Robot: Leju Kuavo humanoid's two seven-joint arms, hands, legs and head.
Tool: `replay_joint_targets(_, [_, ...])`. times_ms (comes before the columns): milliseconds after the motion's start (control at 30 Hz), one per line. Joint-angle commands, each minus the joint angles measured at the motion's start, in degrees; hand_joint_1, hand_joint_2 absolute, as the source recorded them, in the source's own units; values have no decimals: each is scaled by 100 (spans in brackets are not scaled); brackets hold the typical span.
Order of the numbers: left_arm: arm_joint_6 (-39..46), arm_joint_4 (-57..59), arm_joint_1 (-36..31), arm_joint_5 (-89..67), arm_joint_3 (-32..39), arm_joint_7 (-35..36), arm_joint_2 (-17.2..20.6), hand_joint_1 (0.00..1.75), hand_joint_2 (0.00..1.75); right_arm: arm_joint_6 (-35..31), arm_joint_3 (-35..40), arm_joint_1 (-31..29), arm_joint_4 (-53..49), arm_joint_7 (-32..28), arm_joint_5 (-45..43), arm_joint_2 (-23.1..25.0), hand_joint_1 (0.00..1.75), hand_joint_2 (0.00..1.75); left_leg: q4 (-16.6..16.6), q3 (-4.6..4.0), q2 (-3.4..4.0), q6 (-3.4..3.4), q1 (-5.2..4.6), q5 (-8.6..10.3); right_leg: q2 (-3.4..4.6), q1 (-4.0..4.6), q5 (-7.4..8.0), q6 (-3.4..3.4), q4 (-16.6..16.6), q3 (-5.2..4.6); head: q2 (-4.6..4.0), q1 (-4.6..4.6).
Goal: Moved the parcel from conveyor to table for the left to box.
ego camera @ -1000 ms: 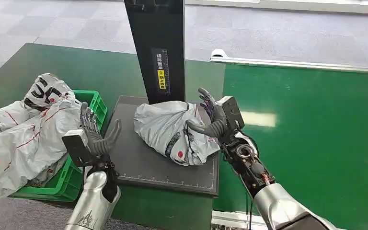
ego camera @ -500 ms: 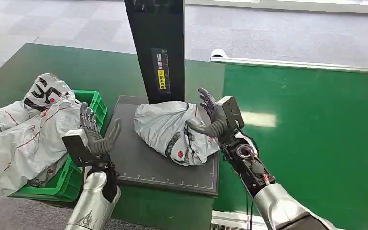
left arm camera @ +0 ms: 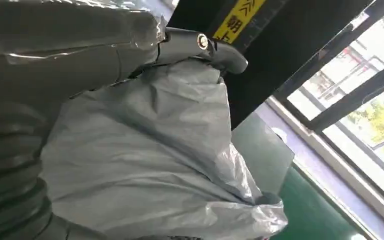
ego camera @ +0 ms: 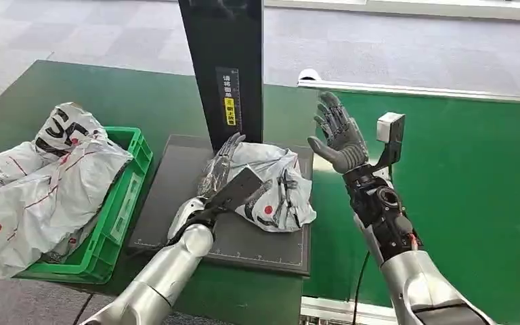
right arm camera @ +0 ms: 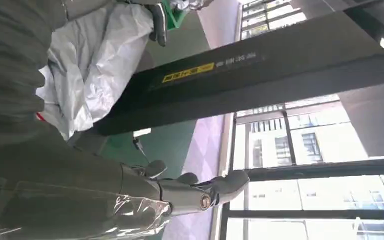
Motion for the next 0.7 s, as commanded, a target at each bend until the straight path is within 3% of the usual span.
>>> replay_joint_targets(33, [-41,639,-351,84,-347,-9,56,0,175,12,-402,-102,12,23,24,-14,0,175,-2,5,-2,3,-1,-1,-1,0,-1,0,-1,5,0,0])
replay_joint_targets(200, [-41,639,-351,84,-347,-9,56,0,175,12,-402,-102,12,23,24,-14,0,175,-5,7,0,5,-5,0,-1,-2,-2,2,-2,8,0,0])
replay_joint_targets(367, [-120,979,-564,-257,-396,286,16,0,175,-358,-357,-101,-186,-38,559,74,0,175,-4,6,3,4,-5,0,4,-3,-1,0,-1,6,2,0])
replay_joint_targets(533, [-536,1193,-727,-381,-552,305,-203,0,175,-655,-688,322,-1050,223,654,2,0,175,-4,3,-13,4,-5,2,-12,-2,-4,0,-2,8,2,0])
replay_joint_targets(633, [-371,1619,-901,-1144,-979,1070,-226,0,175,-689,-847,529,-1317,287,777,19,0,175,-2,2,-11,3,-2,1,-11,0,-3,1,-2,8,2,0])
replay_joint_targets(667, [-1069,2142,-1133,-1867,-1524,1977,-161,0,175,-572,-805,512,-1272,322,835,12,0,175,-6,9,-16,6,-5,0,-15,-2,-5,2,-5,16,2,0])
replay_joint_targets(700, [-1958,2370,-1097,-2153,-1677,2120,-30,0,175,-447,-792,246,-826,242,966,102,0,175,-5,9,-14,5,-6,0,-11,-3,-5,2,-3,14,0,0])
